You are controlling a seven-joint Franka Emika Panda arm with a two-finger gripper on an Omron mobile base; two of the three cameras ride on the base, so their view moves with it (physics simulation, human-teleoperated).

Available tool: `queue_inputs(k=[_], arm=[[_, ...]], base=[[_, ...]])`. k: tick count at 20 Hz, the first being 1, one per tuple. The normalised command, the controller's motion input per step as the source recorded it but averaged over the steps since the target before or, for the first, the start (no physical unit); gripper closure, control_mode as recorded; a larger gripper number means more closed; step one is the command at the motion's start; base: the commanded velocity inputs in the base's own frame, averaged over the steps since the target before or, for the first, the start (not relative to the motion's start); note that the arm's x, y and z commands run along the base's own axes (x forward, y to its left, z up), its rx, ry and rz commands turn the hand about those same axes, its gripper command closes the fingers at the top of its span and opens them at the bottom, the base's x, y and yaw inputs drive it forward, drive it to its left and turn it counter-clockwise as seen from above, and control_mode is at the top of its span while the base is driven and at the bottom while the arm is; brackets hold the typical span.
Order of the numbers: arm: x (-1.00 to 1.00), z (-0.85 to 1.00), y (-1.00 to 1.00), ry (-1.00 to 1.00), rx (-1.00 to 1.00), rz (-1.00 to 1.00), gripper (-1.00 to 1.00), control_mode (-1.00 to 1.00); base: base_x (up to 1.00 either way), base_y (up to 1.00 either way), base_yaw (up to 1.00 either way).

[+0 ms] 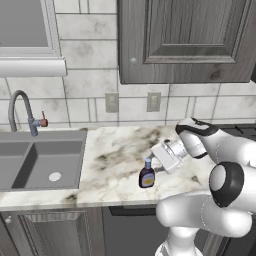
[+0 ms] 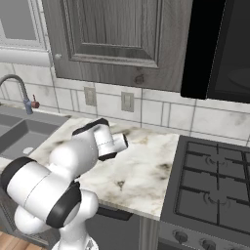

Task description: Place the condiment bottle and condiment bottle from the counter to the top shelf of the fridge. If the existing items in the fridge are on the top shelf, move them to other shelves.

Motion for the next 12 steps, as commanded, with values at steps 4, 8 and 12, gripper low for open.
queue_inputs(k=[4,8,12], arm=[[0.00,-0.11,0.05,0.00,0.00,0.00,-1.00,-1.00],[0.00,-0.07,0.00,0.00,0.00,0.00,-1.00,-1.00],[0.00,0.00,0.01,0.00,0.00,0.00,-1.00,-1.00]], base=[[0.00,0.00,0.00],[0.00,0.00,0.00],[0.00,0.00,0.00]])
